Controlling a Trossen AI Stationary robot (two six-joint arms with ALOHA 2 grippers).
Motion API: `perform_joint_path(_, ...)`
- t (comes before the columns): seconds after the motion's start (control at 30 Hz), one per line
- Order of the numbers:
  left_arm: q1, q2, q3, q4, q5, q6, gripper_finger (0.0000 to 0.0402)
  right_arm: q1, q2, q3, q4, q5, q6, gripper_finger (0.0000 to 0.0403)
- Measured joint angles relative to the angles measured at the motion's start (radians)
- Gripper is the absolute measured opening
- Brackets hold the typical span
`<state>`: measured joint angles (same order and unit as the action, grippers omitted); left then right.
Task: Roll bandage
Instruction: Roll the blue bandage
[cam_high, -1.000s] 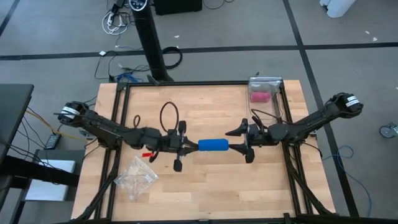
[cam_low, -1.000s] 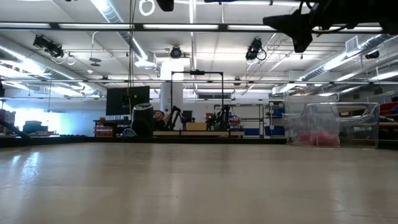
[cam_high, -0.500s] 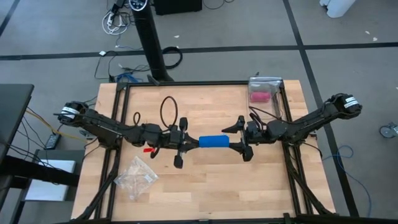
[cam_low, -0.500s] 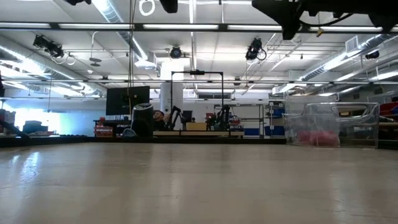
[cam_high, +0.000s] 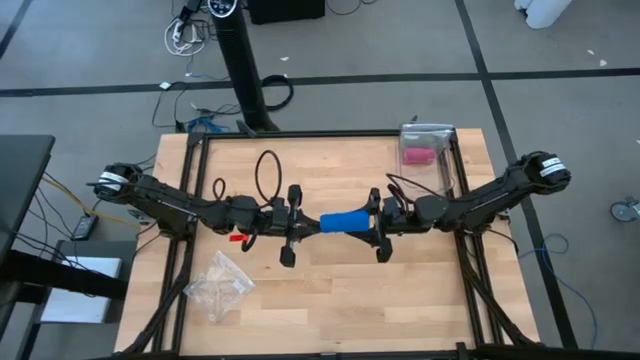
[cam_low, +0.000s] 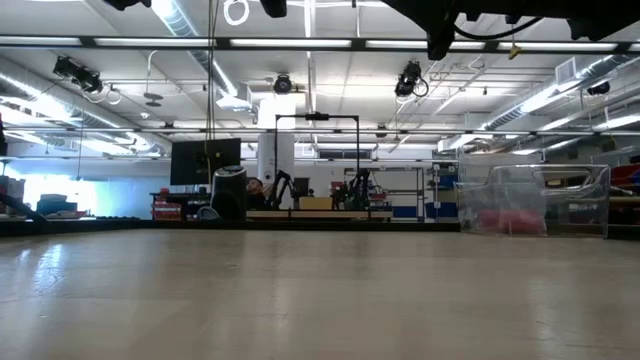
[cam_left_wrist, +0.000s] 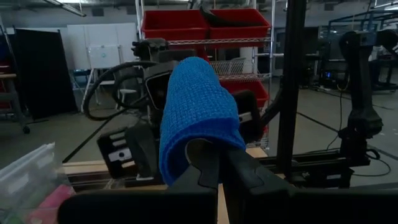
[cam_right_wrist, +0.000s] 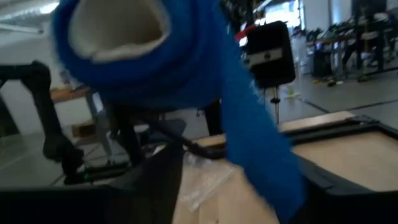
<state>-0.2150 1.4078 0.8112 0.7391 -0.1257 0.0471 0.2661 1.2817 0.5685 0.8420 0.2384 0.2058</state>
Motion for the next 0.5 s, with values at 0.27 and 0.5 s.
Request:
perform_joint_path(0.27,0.000,0.000,0.000,0.015,-0.015,0.026,0.0008,-0.001,0.025,0.012,0.048,0.008,-0.007,0.0035)
perform_joint_path(0.5,0.000,0.000,0.000,0.037,-0.120,0.096,0.0008,0.028,0.025,0.011,0.021,0.008,0.024,0.0016)
